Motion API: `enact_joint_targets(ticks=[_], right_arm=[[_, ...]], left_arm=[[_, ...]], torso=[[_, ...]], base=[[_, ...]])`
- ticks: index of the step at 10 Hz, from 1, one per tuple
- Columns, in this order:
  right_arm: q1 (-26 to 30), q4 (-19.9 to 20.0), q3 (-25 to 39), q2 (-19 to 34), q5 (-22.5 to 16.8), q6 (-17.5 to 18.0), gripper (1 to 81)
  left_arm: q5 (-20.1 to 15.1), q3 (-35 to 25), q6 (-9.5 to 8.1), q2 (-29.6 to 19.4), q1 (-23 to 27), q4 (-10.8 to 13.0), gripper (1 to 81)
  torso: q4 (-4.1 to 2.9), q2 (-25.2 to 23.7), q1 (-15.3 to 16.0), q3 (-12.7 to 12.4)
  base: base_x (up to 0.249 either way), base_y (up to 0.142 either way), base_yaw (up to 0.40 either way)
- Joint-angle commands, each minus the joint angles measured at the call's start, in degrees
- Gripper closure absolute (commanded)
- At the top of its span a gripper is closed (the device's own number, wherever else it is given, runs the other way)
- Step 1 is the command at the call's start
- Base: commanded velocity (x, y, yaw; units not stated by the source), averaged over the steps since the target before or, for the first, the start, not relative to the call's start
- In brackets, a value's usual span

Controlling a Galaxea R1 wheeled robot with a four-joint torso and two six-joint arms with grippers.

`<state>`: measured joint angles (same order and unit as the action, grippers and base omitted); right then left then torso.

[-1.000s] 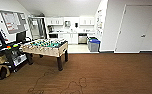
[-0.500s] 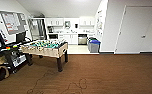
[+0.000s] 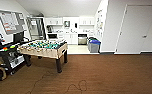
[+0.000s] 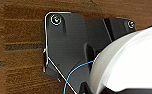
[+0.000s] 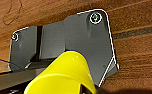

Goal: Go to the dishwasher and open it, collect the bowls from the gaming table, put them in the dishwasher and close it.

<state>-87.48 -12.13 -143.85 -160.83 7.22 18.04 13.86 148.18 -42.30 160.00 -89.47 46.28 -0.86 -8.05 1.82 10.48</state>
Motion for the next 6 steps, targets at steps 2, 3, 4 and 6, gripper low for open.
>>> enact_joint_targets(ticks=[2,3,4,6], right_arm=[[2.7,-0.7,0.0,0.8,-2.6,-0.1,81.1],[2.7,-0.6,0.0,0.8,-2.6,-0.1,81.1],[2.7,-0.6,0.0,0.8,-2.6,-0.2,81.1],[2.7,-0.7,0.0,0.9,-2.6,-0.1,81.1]], left_arm=[[-1.1,0.1,-0.24,-1.2,2.1,0.3,81.1],[-1.0,0.1,-0.24,-1.2,2.1,0.3,81.1],[-1.1,0.1,-0.24,-1.2,2.1,0.3,81.1],[-1.0,0.1,-0.24,-1.2,2.1,0.3,81.1]], torso=[[0.00,0.0,0.0,0.0],[0.00,0.0,0.0,0.0],[0.00,0.0,0.0,0.0],[0.00,0.0,0.0,0.0]], base=[[0.137,0.000,0.000],[0.137,0.000,0.000],[0.137,0.000,0.000],[0.137,0.000,0.000]])
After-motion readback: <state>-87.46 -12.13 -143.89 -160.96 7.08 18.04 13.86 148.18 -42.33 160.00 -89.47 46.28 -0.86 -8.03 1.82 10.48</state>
